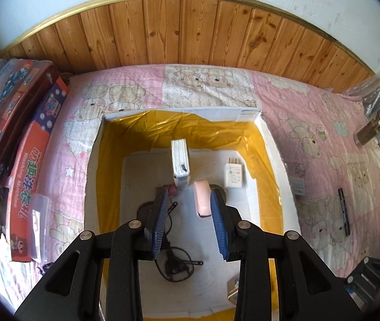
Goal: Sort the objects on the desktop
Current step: 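Open both grippers to drop the carton and gold tin into the box, then move both grippers back toward the staples box and black marker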
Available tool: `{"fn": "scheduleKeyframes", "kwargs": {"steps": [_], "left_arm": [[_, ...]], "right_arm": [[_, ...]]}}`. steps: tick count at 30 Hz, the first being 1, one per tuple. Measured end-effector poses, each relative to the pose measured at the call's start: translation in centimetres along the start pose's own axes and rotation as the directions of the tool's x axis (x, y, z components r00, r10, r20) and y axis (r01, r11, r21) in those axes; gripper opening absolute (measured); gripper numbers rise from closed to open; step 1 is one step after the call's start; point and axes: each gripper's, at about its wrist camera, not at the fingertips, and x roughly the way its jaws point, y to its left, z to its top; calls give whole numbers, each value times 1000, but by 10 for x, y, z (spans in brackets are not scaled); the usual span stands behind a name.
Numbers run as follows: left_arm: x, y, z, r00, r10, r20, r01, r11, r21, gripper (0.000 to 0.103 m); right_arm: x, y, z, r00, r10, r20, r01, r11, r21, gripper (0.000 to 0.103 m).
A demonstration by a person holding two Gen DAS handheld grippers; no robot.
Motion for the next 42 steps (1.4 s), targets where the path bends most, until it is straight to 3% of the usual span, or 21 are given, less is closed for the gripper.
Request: {"fn": "scheduleKeyframes", "kwargs": {"steps": [21, 34, 42], "left_arm": [[-116, -34, -77, 996, 37, 84, -43, 996, 76, 34], [-152, -66, -121, 992, 28, 127, -43, 993, 111, 35], [-156, -105, -141, 988, -57, 142, 39, 991, 127, 35]], "right_arm": [[-57, 38, -24, 989, -39, 143, 41, 999, -11, 65], [-111, 31, -76, 937, -17, 350, -4, 998, 58, 66], [-130, 19, -127, 892, -16, 452, -24, 996, 81, 66]]}}
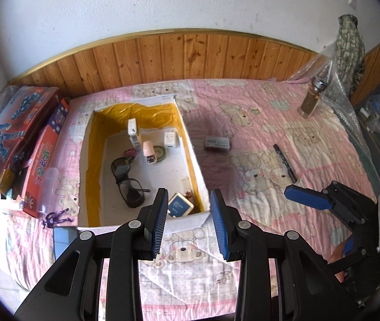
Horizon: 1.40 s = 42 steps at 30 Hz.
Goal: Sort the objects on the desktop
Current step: 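Move both grippers back toward the staples box and black marker, then grasp the red-and-white staples box with the left gripper while the right gripper grasps the black marker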
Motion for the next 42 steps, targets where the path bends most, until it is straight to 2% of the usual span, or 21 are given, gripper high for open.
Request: {"fn": "scheduleKeyframes", "kwargs": {"steps": [4, 9, 11, 14, 18, 22, 23, 27, 30, 31, 32, 36, 38, 40, 42], "left_arm": [[22, -26, 3, 998, -50, -25, 50, 999, 8, 37], [72, -56, 16, 991, -90, -99, 92, 996, 13, 39], [97, -63, 22, 985, -102, -141, 98, 995, -31, 39], [136, -65, 35, 970, -145, -193, 116, 981, -154, 39], [193, -58, 51, 949, -208, -236, 111, 923, -369, 42], [257, -43, 60, 927, -256, -275, 64, 829, -556, 44], [272, -40, 61, 924, -265, -277, 57, 808, -586, 45], [319, -31, 63, 929, -205, -309, -40, 773, -633, 45], [344, -29, 69, 928, -166, -335, -87, 776, -624, 46], [349, -28, 72, 932, -163, -323, -84, 771, -632, 52], [350, -28, 75, 939, -152, -309, -84, 769, -633, 53], [359, -41, 90, 939, -87, -333, -124, 817, -563, 54], [360, -50, 96, 939, -44, -341, -141, 855, -499, 53], [360, -60, 99, 941, -22, -337, -137, 887, -440, 48], [359, -70, 105, 943, 22, -332, -147, 922, -357, 44]], "right_arm": [[-13, -26, -27, 998, -58, -9, 58, 997, 44, 66], [-17, -80, -52, 987, -149, -63, 157, 976, 149, 66], [-18, -105, -59, 976, -198, -88, 212, 957, 198, 66], [-18, -140, -70, 957, -260, -131, 285, 926, 249, 66], [-14, -177, -79, 940, -298, -167, 335, 896, 291, 66], [-4, -198, -89, 931, -307, -198, 356, 886, 298, 66], [-2, -203, -92, 930, -304, -206, 356, 885, 300, 66], [8, -218, -99, 927, -301, -226, 358, 889, 285, 66], [17, -230, -97, 916, -327, -234, 381, 892, 244, 66], [21, -236, -96, 912, -333, -238, 386, 893, 232, 66], [28, -240, -95, 906, -341, -252, 396, 892, 217, 66], [55, -259, -98, 878, -352, -324, 419, 893, 163, 62], [66, -267, -103, 867, -341, -362, 416, 897, 152, 39], [72, -272, -111, 855, -345, -387, 425, 894, 144, 30], [68, -273, -113, 864, -341, -370, 417, 897, 146, 28]]}}
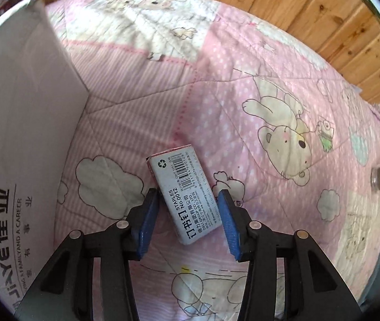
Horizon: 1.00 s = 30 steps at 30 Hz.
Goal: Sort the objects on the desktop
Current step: 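Grasp the red-and-white staples box with the left gripper while the right gripper grasps the black marker, then carry the staples box and marker with both grippers over the box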
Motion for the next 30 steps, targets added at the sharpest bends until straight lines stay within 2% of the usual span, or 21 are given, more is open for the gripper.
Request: {"fn": "scheduleKeyframes", "kwargs": {"steps": [3, 5, 7, 9, 11, 12, 13, 14, 16, 20, 25, 30], "left_arm": [[-7, -11, 1, 999, 17, 35, -20, 996, 86, 34], [-10, -15, 3, 999, 11, 39, -16, 992, 122, 34], [-2, -22, 5, 1000, -7, 0, 6, 986, 164, 38], [10, -26, 7, 1000, -4, -22, 7, 986, 169, 36], [12, -33, 6, 1000, 12, 14, -15, 979, 203, 18], [11, -35, 4, 999, 26, 43, -35, 974, 225, 14], [10, -38, 2, 998, 26, 55, -38, 971, 235, 14], [8, -39, 0, 998, 21, 55, -34, 972, 234, 14], [1, -41, -4, 998, 4, 60, -18, 969, 246, 13], [-24, -41, -15, 996, -36, 87, 11, 963, 268, 13], [-60, -32, -41, 990, -102, 94, 73, 958, 276, 14], [-95, -8, -76, 982, -153, 115, 115, 952, 283, 14]], "right_arm": [[-1, -5, -2, 1000, 17, 6, -17, 1000, 19, 27], [-2, -5, -1, 1000, 16, 6, -16, 1000, 16, 27], [-1, -3, 0, 1000, 17, 7, -17, 1000, 21, 29], [1, 1, 2, 1000, 10, 10, -10, 1000, 9, 30], [3, 2, 4, 1000, 9, 13, -9, 1000, 4, 30], [4, 1, 6, 1000, 15, 15, -15, 1000, 10, 28], [4, -3, 6, 1000, 24, 20, -25, 999, 30, 16], [3, -10, 6, 999, 38, 22, -39, 997, 67, 14], [-3, -27, 3, 990, 132, 45, -138, 975, 176, 14], [-17, -35, -6, 986, 157, 59, -166, 956, 241, 14], [-33, -24, -16, 987, 148, 65, -159, 956, 246, 14], [-53, 1, -25, 986, 151, 70, -162, 963, 216, 14]]}}
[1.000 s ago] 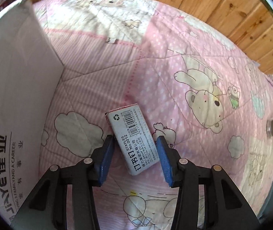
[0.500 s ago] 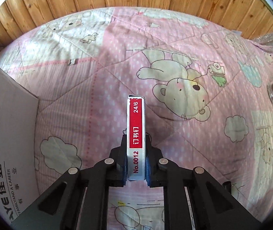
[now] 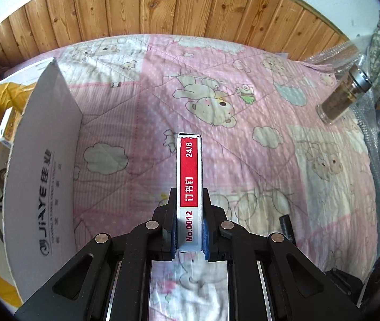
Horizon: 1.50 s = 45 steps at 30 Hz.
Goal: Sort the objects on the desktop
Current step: 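Carry the staples box and marker with both grippers over the box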
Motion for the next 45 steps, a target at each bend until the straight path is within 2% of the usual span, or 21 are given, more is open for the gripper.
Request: {"fn": "scheduleKeyframes", "kwargs": {"steps": [3, 14, 21, 29, 35, 38, 45], "left_arm": [[-23, 6, -18, 999, -33, 16, 34, 999, -22, 14], [-87, 13, -91, 993, -92, 73, 93, 996, -3, 14], [-121, 30, -130, 988, -95, 120, 99, 995, -21, 14], [-161, 67, -154, 979, -77, 187, 93, 993, -78, 14], [-185, 94, -160, 971, 32, 238, -5, 994, -111, 14], [-191, 106, -162, 966, 59, 251, -26, 991, -131, 14], [-195, 132, -163, 966, 59, 252, -13, 983, -181, 14]], "right_arm": [[-8, 18, -9, 1000, 0, 0, 0, 1000, -31, 14], [-45, 71, -40, 1000, -1, 26, 4, 992, -128, 14], [-63, 102, -54, 999, 3, 31, 3, 980, -200, 14], [-75, 142, -58, 999, 28, 38, -15, 954, -299, 14], [-80, 173, -53, 997, 54, 53, -31, 932, -361, 14], [-81, 189, -51, 997, 58, 57, -30, 916, -399, 14], [-77, 218, -42, 996, 71, 54, -39, 889, -455, 14]]}}
